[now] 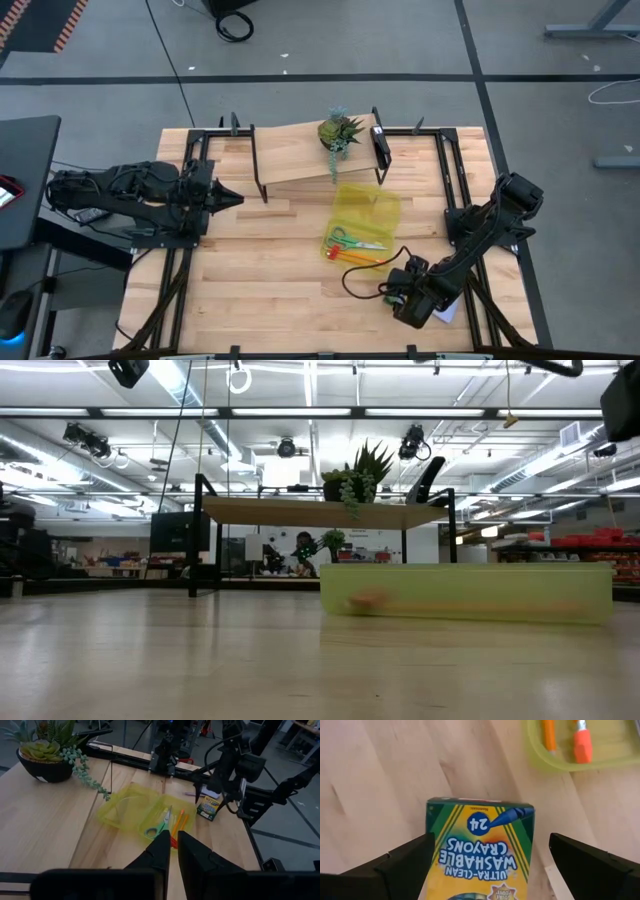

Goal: Pack school essentials
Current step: Put the yellow crayon box into the yellow supply box

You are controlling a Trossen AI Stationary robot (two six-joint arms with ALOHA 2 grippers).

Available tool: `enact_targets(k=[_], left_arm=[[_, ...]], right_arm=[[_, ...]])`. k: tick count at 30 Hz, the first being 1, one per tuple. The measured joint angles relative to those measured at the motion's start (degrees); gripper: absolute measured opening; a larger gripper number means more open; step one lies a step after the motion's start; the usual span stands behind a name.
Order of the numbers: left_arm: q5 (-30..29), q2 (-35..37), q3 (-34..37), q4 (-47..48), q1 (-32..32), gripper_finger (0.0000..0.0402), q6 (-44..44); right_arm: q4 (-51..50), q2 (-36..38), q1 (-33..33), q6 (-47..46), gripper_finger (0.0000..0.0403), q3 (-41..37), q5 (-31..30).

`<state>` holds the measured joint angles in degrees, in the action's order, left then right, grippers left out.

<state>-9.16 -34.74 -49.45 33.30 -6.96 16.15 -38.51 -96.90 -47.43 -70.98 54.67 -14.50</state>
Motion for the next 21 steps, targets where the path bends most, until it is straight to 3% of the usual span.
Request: enact_targets(k=[21], left_arm=[[-0.01,0.0,0.0,-0.02,-0.02,0.0046,0.19]], right_arm=[[4.52,0.1,0.1,0.28,0.038,-4.22,2.28]])
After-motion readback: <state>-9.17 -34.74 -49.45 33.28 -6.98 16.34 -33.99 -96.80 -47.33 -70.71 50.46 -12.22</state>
